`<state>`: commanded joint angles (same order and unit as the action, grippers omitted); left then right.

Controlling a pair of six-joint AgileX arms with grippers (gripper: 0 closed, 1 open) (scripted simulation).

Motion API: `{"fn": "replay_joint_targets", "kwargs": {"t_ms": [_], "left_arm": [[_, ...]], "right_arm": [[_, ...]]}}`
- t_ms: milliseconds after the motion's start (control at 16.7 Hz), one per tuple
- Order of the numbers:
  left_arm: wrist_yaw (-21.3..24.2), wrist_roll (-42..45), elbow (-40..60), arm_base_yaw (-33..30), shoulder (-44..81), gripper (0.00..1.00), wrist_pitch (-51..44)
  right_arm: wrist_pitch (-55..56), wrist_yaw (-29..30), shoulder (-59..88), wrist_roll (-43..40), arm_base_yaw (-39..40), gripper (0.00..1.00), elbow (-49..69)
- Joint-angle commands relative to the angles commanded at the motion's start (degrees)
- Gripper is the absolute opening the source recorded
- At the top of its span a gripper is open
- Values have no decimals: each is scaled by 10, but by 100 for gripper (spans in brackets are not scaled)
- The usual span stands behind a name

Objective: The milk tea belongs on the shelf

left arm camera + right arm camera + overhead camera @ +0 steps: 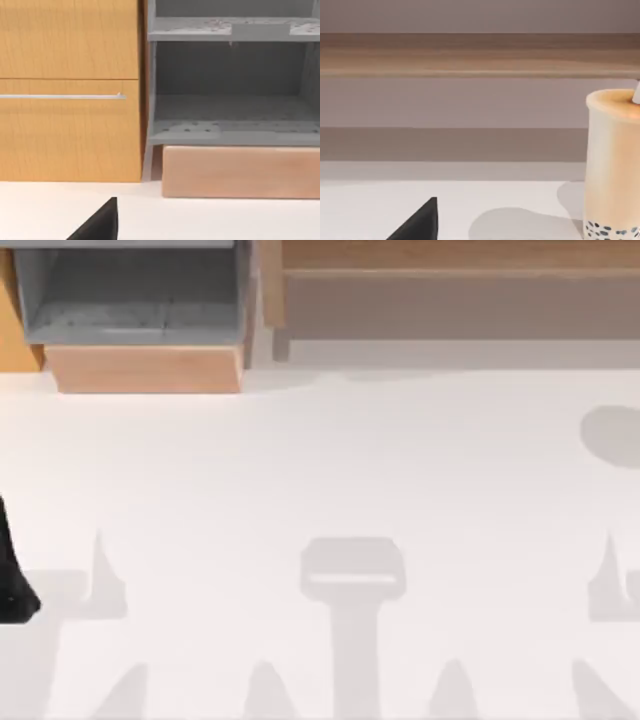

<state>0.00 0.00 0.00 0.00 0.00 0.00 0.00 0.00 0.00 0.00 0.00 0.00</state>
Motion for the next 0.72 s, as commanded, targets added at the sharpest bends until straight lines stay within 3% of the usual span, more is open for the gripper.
{"fn": "replay_joint_targets", "kwargs": {"t_ms": [360, 720], "left_arm": [[0, 0, 0, 0, 0, 100, 0], [0, 0, 0, 0, 0, 100, 0]], "right_arm": [[59, -16, 60, 1, -13, 100, 17], [288, -67, 323, 1, -71, 100, 68]]}}
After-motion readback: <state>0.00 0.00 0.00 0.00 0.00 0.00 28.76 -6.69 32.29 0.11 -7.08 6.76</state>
